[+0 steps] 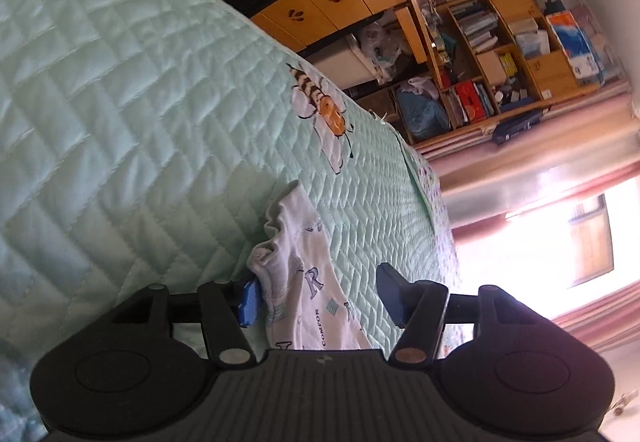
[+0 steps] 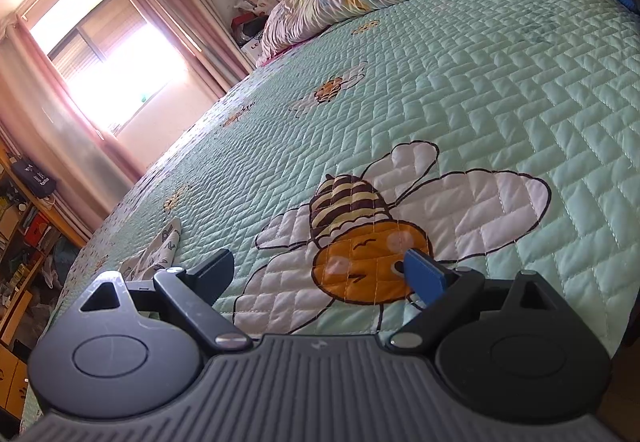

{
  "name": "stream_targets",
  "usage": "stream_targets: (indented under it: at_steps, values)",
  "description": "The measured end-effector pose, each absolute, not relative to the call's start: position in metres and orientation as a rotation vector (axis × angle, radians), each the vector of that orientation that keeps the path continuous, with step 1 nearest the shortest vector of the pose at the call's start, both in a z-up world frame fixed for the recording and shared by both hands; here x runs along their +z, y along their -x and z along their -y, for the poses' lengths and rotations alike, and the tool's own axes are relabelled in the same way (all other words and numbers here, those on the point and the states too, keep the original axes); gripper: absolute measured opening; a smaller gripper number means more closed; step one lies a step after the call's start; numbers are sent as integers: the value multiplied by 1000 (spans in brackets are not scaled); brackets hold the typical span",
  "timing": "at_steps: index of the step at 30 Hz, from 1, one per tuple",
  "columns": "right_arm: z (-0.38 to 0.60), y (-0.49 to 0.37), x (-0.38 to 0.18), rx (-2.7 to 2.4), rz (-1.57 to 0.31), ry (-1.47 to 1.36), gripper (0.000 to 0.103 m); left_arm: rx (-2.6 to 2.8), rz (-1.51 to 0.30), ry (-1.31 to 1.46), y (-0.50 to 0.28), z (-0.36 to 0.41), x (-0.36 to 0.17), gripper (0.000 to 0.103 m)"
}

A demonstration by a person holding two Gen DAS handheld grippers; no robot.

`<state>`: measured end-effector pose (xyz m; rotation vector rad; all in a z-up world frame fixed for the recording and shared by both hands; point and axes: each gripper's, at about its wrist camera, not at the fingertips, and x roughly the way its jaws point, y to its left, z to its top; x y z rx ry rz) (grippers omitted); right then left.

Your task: Fold clothes

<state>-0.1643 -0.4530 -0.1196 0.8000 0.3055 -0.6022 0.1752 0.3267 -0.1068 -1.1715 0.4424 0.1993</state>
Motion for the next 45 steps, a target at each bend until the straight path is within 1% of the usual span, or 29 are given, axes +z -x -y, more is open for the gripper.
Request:
stream_targets:
  at_steps: [2,3,5,6,7,10,16,22,27,33,38,41,45]
  values:
    - [453,164,-119,-603,-307,-798,92,207,-448,1164,-178,-326,-108,62]
    - [453,164,-120,-603,-306,-798,93,212,-450,1162,-179,-326,-108,59]
    - [453,164,-120,-603,-307,-798,93,212,-459,1159,-179,-326,-109,40]
    - [453,163,-120,-603,-307,-797,93,210,-467,1161,-179,-327,-112,18]
    - [453,163,-120,-604,-307,-796,93,212,-479,1169,-177,-328,-117,8]
    - [453,162,-120,-603,-307,-794,94,200,-468,1163,-171,-328,-124,7]
    - [453,161,-119,-600,-308,-792,96,205,-455,1130,-173,-324,-113,6]
    - [454,162,-120,-597,-303,-795,96,161,-416,988,-179,-295,-72,6]
    - [454,165,-121,-587,-284,-815,96,83,-394,861,-194,-246,-23,6]
    - [455,168,-121,-576,-271,-825,96,-86,-352,684,-205,-148,42,7]
    - [456,169,-122,-561,-270,-829,96,-252,-345,491,-204,-29,76,7]
    - [459,174,-124,-536,-252,-854,96,-346,-366,354,-196,52,77,7]
    - [464,178,-126,-499,-240,-873,96,-448,-429,161,-178,158,43,7]
